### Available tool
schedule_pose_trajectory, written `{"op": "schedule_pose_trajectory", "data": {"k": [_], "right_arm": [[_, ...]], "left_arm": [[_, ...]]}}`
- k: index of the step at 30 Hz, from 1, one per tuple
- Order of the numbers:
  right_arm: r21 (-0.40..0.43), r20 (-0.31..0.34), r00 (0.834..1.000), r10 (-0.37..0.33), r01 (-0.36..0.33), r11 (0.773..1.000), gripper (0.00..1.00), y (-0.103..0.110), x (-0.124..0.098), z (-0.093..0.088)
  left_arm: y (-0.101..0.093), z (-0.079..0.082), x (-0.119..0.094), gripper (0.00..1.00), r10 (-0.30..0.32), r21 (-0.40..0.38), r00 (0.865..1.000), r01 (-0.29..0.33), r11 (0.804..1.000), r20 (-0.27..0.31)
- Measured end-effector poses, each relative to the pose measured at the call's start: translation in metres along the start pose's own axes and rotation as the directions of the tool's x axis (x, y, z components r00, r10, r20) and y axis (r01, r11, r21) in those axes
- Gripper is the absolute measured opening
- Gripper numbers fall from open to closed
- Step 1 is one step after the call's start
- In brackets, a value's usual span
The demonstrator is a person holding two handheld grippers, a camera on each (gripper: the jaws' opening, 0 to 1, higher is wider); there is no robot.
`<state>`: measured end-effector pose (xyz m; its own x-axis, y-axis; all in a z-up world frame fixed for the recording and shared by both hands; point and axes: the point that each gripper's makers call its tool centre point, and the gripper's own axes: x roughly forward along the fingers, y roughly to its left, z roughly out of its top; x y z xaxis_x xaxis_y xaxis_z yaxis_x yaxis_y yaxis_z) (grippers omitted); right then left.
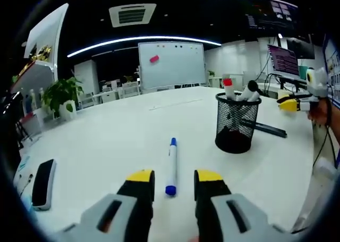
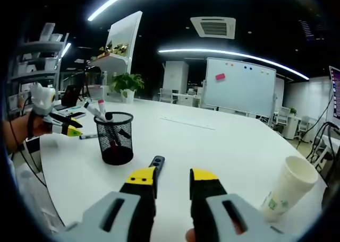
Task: Place the scattered laser pointers and whiteboard markers into the pen holder and stack the scattered paper cups together
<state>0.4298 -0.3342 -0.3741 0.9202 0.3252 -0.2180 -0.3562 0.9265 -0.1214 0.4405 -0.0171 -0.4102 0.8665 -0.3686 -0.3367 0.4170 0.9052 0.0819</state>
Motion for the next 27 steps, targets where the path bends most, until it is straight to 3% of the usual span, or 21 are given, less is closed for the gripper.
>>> {"op": "schedule_pose_trajectory", "data": {"k": [27], "right_arm": [[-0.010, -0.008, 1.000, -0.004, 0.004, 1.000, 0.24, 0.000, -0.002, 0.000]], "left_arm": [[0.000, -0.012, 0.004, 0.31, -0.001, -0.034, 0.999, 0.000, 0.999, -0.047]]}}
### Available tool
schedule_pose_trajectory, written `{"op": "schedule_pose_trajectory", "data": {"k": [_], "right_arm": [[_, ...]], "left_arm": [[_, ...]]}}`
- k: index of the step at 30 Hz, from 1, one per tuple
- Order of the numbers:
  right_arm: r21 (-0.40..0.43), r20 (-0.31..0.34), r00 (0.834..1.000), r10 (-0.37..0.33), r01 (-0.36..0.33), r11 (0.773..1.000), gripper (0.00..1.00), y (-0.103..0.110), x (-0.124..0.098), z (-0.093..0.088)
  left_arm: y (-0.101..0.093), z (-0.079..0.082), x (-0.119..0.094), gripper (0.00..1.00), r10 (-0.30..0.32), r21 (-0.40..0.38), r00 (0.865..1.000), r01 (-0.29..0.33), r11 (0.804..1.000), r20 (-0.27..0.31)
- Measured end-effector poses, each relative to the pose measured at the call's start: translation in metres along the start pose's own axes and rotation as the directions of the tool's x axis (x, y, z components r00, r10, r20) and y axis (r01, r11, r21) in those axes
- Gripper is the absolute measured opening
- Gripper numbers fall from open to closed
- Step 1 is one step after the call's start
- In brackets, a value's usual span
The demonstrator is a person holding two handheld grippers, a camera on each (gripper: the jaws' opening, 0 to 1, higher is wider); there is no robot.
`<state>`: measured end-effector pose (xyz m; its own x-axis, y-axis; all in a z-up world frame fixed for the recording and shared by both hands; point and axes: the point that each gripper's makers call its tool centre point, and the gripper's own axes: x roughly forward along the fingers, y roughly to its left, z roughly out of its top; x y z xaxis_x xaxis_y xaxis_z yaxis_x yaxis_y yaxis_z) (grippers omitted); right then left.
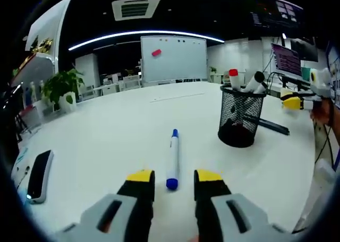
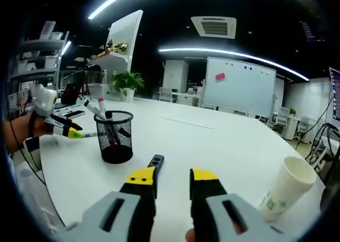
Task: Place the scattered laser pointers and whiteboard markers into the pen holder and stack the scattered paper cups together
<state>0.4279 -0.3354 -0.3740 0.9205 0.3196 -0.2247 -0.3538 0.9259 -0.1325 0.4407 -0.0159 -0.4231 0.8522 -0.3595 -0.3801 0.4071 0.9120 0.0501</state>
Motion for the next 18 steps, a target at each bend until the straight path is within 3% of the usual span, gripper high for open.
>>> {"op": "schedule_pose_trajectory", "data": {"k": [18], "right_arm": [[-0.007, -0.002, 1.000, -0.008, 0.008, 1.000, 0.24, -0.0044, -0.0009, 0.0012]], "left_arm": [[0.0022, -0.0044, 0.0044, 0.29, 0.000, -0.025, 1.000, 0.000, 1.000, -0.015]]}}
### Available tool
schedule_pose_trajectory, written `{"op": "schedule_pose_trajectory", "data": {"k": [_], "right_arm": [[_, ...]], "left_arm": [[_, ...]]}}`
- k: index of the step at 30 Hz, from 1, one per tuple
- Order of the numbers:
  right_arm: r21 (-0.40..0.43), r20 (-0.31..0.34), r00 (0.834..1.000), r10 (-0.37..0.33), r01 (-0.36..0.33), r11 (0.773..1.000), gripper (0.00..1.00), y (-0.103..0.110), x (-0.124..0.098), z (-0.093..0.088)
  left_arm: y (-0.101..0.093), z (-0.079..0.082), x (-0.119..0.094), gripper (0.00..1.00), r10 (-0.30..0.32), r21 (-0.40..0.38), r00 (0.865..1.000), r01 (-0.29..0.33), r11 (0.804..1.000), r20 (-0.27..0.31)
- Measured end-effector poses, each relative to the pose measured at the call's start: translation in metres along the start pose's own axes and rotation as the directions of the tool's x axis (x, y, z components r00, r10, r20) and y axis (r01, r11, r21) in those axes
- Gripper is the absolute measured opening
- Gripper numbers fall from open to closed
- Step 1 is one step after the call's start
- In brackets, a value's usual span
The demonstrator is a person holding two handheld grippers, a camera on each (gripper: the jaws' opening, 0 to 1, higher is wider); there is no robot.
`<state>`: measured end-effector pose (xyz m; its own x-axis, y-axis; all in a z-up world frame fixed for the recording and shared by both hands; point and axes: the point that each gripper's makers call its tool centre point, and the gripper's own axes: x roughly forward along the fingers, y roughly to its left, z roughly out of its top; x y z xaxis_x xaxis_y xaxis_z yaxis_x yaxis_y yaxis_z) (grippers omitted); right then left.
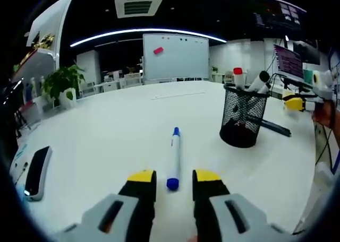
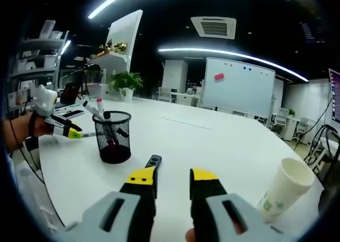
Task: Place the scattered laser pointers and whiteboard markers into the pen holder and stack the scattered paper cups together
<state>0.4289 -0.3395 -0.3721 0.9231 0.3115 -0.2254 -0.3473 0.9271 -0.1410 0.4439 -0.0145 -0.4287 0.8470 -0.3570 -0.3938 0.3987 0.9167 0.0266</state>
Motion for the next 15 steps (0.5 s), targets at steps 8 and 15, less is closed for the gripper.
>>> {"op": "schedule_pose_trajectory", "data": {"k": [8, 15], "right_arm": [[0.000, -0.004, 1.000, -0.001, 0.001, 1.000, 0.24, -0.0002, -0.0008, -0.0020], [0.002, -0.008, 1.000, -0.003, 0.003, 1.000, 0.24, -0.0005, -0.0014, -0.0043]], "left_arm": [[0.0004, -0.0007, 0.0003, 0.28, 0.002, -0.005, 1.000, -0.002, 1.000, 0.001], [-0.0002, -0.0019, 0.0007, 0.25, -0.002, -0.007, 1.000, 0.002, 1.000, -0.002]]}}
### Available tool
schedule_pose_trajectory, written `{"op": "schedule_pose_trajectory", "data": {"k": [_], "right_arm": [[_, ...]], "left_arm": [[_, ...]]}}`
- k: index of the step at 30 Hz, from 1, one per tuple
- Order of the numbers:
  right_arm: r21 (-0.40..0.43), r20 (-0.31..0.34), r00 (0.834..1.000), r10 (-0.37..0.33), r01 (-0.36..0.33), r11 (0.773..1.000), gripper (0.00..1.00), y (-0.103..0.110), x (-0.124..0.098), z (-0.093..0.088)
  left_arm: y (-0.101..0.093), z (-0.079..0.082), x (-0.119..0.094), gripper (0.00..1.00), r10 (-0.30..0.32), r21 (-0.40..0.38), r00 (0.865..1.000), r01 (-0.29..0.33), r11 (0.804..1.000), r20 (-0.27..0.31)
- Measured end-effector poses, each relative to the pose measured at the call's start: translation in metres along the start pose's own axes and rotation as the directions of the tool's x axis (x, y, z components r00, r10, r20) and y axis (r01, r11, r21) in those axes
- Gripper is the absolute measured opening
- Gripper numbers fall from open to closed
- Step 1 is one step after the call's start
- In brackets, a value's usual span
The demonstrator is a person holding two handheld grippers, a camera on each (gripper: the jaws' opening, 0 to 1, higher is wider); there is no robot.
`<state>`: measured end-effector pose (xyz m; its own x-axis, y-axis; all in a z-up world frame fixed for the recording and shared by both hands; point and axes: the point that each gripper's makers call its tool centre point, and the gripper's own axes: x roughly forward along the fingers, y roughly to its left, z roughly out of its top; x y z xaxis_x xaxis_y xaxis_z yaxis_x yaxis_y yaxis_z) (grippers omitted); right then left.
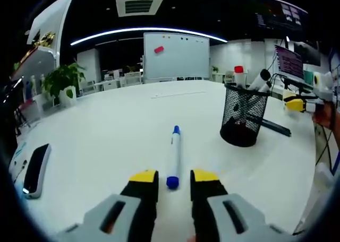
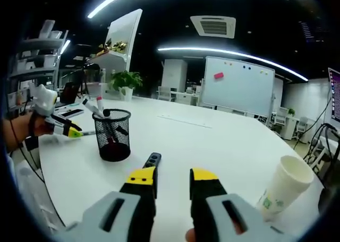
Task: Place the scattered laser pointers and whiteboard markers into the pen holder and stack the scattered paper cups together
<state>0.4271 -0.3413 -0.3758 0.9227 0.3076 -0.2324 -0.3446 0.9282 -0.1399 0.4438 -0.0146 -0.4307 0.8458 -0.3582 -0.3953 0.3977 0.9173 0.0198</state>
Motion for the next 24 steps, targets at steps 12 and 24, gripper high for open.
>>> {"op": "schedule_pose_trajectory", "data": {"k": [12, 24], "right_arm": [[-0.005, 0.006, 1.000, 0.008, -0.008, 1.000, 0.24, 0.0032, 0.0017, 0.0038], [-0.005, 0.004, 1.000, 0.005, -0.005, 1.000, 0.24, 0.0019, 0.0002, 0.0036]], "left_arm": [[0.0002, 0.0007, 0.0001, 0.25, -0.006, -0.008, 1.000, 0.006, 1.000, 0.009], [-0.0016, -0.0036, 0.0033, 0.21, -0.015, -0.008, 1.000, 0.015, 1.000, 0.001]]}}
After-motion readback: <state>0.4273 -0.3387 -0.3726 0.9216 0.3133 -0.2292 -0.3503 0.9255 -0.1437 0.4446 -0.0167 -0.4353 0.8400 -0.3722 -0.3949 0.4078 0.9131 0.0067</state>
